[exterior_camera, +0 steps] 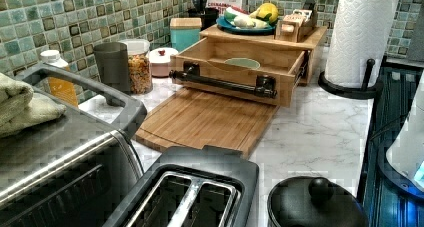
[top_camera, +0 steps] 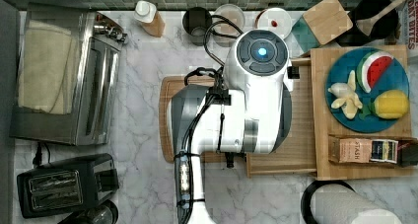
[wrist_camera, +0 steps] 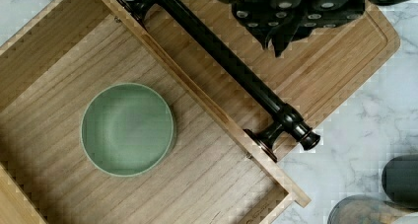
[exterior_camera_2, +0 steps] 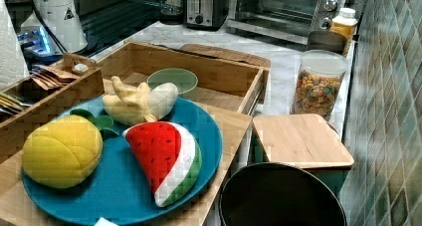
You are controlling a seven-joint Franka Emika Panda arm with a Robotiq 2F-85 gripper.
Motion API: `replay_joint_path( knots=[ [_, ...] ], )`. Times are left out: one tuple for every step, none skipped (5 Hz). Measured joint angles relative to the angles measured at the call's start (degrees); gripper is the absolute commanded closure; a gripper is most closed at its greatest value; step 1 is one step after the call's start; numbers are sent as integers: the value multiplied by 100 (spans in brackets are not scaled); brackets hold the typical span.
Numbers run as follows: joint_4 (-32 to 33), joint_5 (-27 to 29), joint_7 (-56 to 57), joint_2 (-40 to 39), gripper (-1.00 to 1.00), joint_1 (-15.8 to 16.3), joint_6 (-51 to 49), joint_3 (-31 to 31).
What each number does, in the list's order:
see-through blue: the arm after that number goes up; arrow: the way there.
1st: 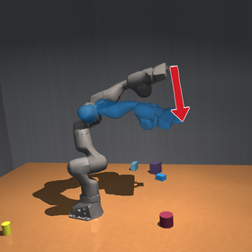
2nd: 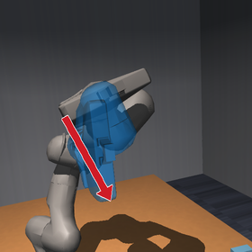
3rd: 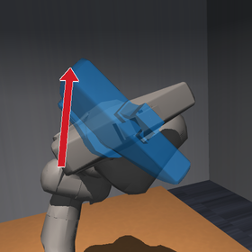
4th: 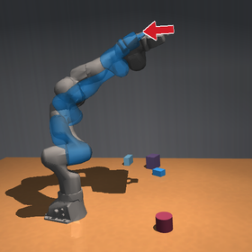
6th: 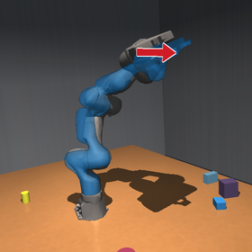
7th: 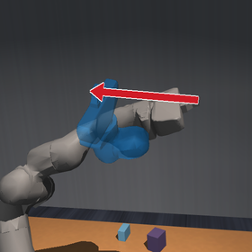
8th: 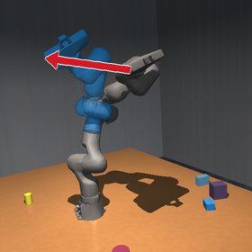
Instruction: Close the drawer.
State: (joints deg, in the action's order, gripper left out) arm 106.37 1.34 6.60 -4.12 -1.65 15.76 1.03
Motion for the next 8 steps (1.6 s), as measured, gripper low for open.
replay_joint_path(
  knots=[
    [6,0,0,-39,100,0,1,-1],
    [39,-6,0,-110,100,0,39,-1],
    [207,137,293,-100,100,0,278,11],
    [632,143,1334,53,100,0,941,-24],
    [1024,143,2230,262,100,50,1030,-34],
    [1416,365,2298,472,100,61,1378,-125],
    [1796,468,2306,775,100,103,1733,-304],
    [1930,468,2314,944,100,327,1750,-377]
  ],
)
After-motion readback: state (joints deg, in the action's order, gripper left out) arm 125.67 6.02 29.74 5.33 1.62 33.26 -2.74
